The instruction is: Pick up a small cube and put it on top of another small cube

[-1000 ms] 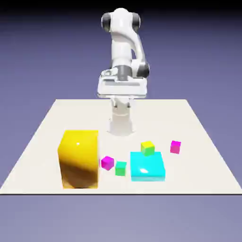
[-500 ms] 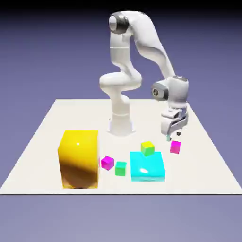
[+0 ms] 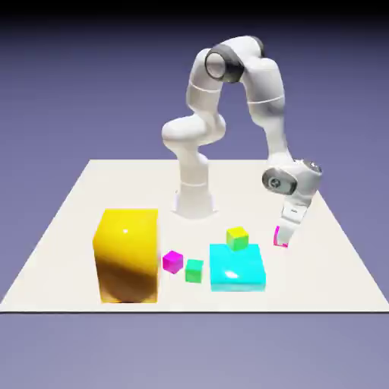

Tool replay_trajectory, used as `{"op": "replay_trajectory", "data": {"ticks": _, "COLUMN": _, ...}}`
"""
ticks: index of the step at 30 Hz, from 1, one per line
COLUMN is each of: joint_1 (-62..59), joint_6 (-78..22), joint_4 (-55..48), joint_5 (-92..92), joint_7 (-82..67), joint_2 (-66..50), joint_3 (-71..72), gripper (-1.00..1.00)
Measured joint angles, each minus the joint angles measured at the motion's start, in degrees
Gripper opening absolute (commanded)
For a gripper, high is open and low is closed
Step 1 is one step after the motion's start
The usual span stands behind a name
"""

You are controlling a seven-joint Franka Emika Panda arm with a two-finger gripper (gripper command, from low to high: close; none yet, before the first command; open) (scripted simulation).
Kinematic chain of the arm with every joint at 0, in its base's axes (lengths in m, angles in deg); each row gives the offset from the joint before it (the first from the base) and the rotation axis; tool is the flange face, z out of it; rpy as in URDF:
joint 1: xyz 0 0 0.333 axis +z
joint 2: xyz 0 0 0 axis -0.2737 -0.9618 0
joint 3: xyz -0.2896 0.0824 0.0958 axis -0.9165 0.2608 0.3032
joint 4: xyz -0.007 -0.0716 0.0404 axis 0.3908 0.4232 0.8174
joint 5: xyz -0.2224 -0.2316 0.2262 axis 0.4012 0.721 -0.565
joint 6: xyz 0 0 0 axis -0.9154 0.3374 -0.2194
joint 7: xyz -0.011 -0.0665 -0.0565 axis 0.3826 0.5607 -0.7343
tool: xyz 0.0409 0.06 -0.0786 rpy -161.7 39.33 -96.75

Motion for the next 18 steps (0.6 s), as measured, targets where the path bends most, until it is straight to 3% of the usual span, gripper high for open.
{"op": "replay_trajectory", "data": {"ticks": 4, "joint_1": -4.0, "joint_6": -7.3, "joint_4": 0.3, "joint_5": -7.6, "joint_7": -5.1, "joint_2": 8.3, "joint_3": 4.9, "gripper": -1.0}}
{"op": "replay_trajectory", "data": {"ticks": 14, "joint_1": -23.4, "joint_6": -25.3, "joint_4": 1.9, "joint_5": -21.6, "joint_7": -3.8, "joint_2": 29.1, "joint_3": -5.7, "gripper": -1.0}}
{"op": "replay_trajectory", "data": {"ticks": 18, "joint_1": -24.1, "joint_6": -20.9, "joint_4": 3.8, "joint_5": -21.4, "joint_7": -3.2, "joint_2": 26.5, "joint_3": -5.9, "gripper": -1.0}}
